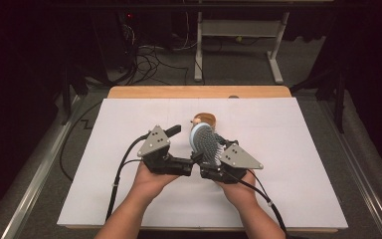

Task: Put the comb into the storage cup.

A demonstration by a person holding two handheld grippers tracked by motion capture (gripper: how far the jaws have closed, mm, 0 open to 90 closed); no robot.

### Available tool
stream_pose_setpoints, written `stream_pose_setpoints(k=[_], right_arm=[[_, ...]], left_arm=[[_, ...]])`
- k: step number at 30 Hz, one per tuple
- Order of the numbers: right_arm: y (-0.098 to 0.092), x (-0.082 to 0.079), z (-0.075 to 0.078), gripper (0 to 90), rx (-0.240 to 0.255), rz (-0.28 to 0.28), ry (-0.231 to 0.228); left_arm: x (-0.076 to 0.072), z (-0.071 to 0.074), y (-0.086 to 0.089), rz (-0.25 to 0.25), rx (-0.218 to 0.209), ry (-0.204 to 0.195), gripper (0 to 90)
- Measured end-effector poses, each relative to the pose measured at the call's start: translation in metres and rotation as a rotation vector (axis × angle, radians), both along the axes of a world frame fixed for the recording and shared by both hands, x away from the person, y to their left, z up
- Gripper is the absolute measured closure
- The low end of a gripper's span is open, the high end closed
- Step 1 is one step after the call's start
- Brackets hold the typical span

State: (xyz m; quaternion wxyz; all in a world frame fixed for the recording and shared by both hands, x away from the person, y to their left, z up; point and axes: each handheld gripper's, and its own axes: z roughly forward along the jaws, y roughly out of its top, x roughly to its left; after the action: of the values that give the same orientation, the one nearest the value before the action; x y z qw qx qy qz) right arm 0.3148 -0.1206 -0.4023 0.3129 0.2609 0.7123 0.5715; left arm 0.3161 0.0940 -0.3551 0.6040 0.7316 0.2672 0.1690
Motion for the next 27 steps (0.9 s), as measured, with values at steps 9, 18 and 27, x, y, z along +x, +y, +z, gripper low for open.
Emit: stream_pose_setpoints(k=[9,18,27], right_arm=[[0.004,-0.002,-0.001,20.3,-0.007,0.015,0.000],[0.005,-0.002,-0.001,20.3,-0.007,0.018,-0.002],[0.005,-0.003,-0.001,20.3,-0.008,0.019,0.000]], left_arm=[[0.003,0.000,-0.004,0.004,0.009,0.007,1.8],[0.007,0.000,-0.008,0.013,0.012,0.010,3.0],[0.009,0.001,-0.012,0.010,0.003,0.009,11.4]])
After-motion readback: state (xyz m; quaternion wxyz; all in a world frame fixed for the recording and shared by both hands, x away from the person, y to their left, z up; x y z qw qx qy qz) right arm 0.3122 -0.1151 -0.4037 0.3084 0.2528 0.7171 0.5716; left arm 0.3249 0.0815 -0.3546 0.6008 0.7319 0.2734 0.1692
